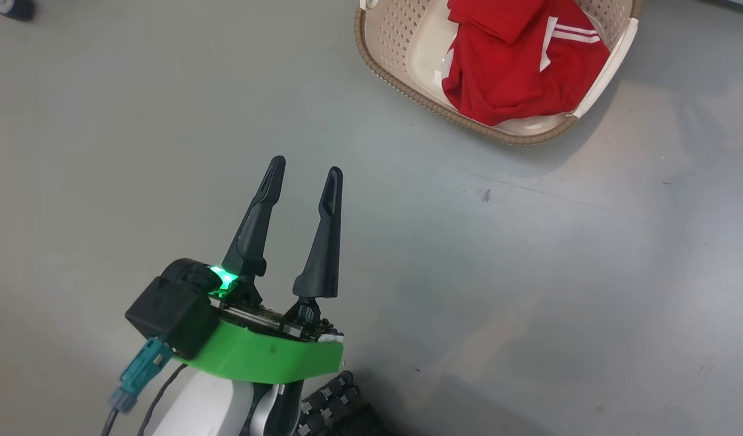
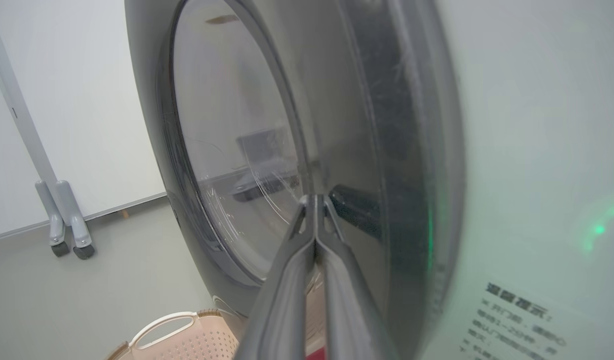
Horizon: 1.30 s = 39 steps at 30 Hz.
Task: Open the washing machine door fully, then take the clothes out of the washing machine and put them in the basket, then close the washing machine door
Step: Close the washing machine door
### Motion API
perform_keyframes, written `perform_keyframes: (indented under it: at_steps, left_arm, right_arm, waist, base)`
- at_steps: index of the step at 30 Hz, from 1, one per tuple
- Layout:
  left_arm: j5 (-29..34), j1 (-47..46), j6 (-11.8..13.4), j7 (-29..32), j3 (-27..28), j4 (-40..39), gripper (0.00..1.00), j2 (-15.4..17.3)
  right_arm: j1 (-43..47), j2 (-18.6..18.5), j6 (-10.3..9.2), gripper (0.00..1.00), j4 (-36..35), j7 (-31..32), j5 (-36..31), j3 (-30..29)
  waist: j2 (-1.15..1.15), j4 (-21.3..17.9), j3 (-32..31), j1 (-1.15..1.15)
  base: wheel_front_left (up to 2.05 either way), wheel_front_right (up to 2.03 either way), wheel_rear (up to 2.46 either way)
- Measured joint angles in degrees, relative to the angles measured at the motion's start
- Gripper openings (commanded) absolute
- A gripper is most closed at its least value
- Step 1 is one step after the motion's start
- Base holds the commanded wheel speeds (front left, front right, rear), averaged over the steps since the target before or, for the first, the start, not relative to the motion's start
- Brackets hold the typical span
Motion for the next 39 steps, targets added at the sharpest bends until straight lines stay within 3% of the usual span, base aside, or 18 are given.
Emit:
perform_keyframes:
  at_steps: [15, 22, 32, 37, 39]
  left_arm:
    - [-0.09, -0.51, 0.11, 0.00, -1.60, 1.27, 1.00, -0.07]
    - [1.13, -1.68, 0.11, 0.01, 0.82, 3.00, 1.00, -0.09]
    - [5.88, -2.56, -1.05, 0.00, 3.85, 8.27, 1.00, -0.09]
    - [7.92, -2.55, -2.10, 0.00, 4.64, 10.85, 1.00, -0.08]
    - [8.20, -2.54, -2.56, 0.00, 5.24, 11.45, 1.00, -0.09]
  right_arm:
    - [-0.66, 1.13, 0.08, 0.00, 4.27, -2.44, -0.15, 0.59]
    - [3.96, 1.48, 0.00, 0.00, 7.10, -7.10, 0.02, 0.73]
    - [15.35, 5.68, 0.01, 0.00, 8.93, -14.90, 1.91, 2.31]
    - [20.28, 7.08, -0.04, 0.00, 8.98, -15.44, 2.92, 2.05]
    - [21.97, 8.12, -1.01, 0.00, 8.98, -15.64, 3.53, 1.41]
  waist:
    - [0.00, 0.29, -0.80, 0.00]
    - [0.00, -0.24, -3.58, 0.00]
    - [0.00, -4.45, -9.17, 0.00]
    - [0.00, -7.78, -12.23, 0.00]
    - [0.00, -9.25, -13.44, 0.00]
  base:
    - [0.00, 0.00, 0.00]
    - [0.00, 0.00, 0.00]
    - [0.00, 0.00, 0.00]
    - [0.00, 0.00, 0.00]
    - [0.00, 0.00, 0.00]
